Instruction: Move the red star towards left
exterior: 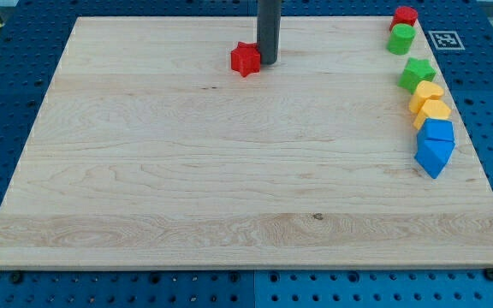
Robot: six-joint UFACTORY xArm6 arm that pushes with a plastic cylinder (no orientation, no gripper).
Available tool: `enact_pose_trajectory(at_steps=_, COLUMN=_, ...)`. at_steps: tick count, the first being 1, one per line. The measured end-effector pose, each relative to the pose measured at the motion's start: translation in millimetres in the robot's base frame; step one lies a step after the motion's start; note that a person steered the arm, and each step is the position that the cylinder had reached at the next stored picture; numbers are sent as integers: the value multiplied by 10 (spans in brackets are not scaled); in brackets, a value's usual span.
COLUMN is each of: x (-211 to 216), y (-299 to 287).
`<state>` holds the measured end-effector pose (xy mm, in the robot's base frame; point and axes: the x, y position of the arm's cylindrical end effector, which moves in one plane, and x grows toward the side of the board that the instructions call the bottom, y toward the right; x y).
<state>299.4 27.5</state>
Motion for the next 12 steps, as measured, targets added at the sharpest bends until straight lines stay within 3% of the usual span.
enact_pose_trajectory(at_steps=7, x=161, y=-845)
enact_pose_trajectory(at_steps=12, x=401, y=-1067)
